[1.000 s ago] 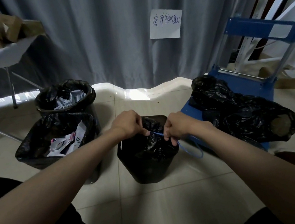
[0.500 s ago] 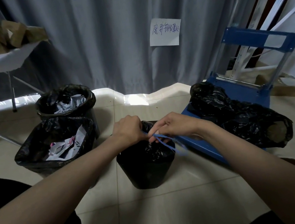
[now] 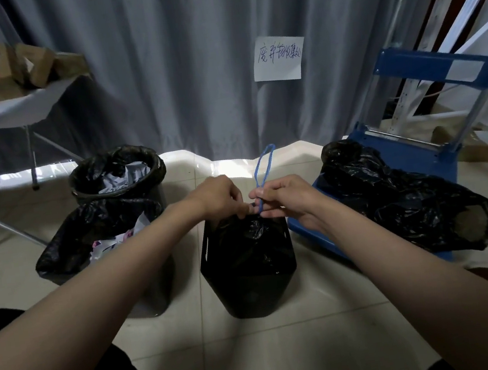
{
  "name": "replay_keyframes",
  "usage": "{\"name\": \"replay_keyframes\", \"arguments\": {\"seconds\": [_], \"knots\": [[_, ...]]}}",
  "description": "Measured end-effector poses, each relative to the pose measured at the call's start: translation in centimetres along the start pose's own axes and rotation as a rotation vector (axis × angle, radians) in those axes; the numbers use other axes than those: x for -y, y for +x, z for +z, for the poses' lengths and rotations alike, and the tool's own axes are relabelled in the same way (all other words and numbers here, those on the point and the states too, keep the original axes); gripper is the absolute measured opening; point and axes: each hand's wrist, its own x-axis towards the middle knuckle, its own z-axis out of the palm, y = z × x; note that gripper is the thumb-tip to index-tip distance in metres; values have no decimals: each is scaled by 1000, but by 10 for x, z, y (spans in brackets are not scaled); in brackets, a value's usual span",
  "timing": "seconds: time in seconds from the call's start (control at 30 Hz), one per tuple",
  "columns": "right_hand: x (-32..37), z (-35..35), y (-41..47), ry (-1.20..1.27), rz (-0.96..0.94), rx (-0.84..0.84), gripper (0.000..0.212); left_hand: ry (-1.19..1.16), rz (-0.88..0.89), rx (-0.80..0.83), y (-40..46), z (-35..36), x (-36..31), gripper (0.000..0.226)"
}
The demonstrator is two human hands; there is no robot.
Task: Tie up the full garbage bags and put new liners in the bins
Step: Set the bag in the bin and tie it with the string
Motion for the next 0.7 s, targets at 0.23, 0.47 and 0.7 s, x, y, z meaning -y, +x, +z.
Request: {"name": "replay_keyframes", "arguments": {"seconds": [0.23,0.47,0.7], "knots": [[-2,11,5,-51,-43,-54,7,-235,49,-57,1,-24,5,18],[2,11,-1,-157,-76,34,10,-438,69,-135,4,-15,3,22],[-3,4,2,-73,-100,-41,14,-391,30,-105,10,-3,8,26]]}}
